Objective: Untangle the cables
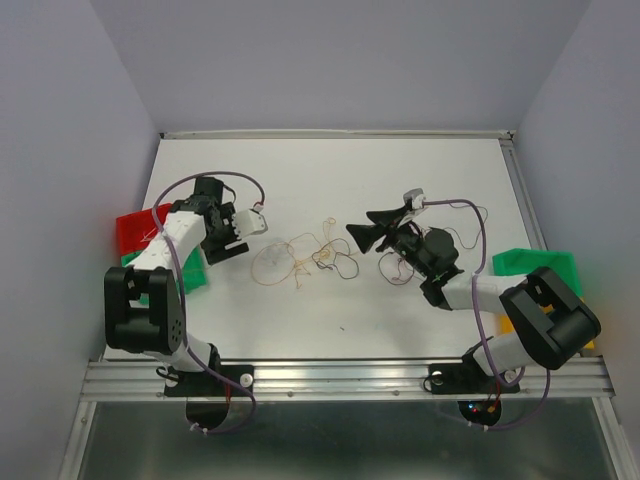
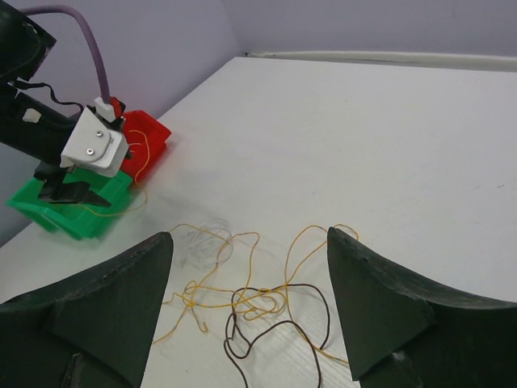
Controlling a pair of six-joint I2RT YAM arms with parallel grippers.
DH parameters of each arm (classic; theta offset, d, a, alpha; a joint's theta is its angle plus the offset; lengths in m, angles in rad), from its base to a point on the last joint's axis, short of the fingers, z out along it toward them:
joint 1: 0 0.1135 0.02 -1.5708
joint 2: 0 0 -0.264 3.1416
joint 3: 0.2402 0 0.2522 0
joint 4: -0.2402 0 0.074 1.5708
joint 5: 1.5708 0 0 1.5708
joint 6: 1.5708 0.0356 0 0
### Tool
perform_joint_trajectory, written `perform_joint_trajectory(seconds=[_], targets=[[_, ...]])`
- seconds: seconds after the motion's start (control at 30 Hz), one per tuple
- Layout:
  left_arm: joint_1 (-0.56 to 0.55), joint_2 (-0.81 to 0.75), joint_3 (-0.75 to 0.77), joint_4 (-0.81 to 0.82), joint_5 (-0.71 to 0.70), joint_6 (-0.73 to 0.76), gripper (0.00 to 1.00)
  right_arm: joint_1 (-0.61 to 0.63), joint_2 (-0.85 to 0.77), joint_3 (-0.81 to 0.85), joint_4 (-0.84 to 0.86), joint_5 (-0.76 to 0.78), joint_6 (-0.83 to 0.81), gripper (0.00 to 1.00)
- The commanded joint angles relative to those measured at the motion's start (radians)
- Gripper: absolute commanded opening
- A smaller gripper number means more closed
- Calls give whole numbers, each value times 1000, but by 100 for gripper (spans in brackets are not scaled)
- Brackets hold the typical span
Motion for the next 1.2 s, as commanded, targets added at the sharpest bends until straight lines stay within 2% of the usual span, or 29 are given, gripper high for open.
perform_joint_trajectory(seconds=[0.0, 0.17, 0.37, 0.53, 0.73, 0.77, 0.83, 0.93, 0.97, 1.17], targets=[[-1, 24, -8, -26, -72, 6, 86, -7, -23, -12, 26, -18, 5, 82], [-6, 84, 6, -60, -66, -13, 81, -6, -16, -9, 26, -24, 9, 82], [-16, 129, -11, -63, -46, -22, 80, -7, -5, 0, 26, -26, 11, 82], [-18, 186, 0, -63, -64, -59, 72, -7, -3, 0, 26, -29, 11, 82], [-18, 206, -15, -52, -118, -82, 56, -7, -8, -6, 26, -23, 8, 82], [-18, 201, -19, -52, -119, -83, 46, -7, -8, -4, 26, -23, 8, 82], [-18, 180, -14, -62, -116, -86, 34, -7, -8, -4, 26, -23, 8, 82], [-18, 146, 12, -95, -87, -80, 5, -7, -5, -1, 28, -27, 9, 82], [-18, 137, 21, -103, -87, -83, 0, -6, -3, -1, 28, -29, 11, 82], [-16, 8, 40, -123, 34, -95, 0, -6, 1, 6, 28, -42, 14, 82]])
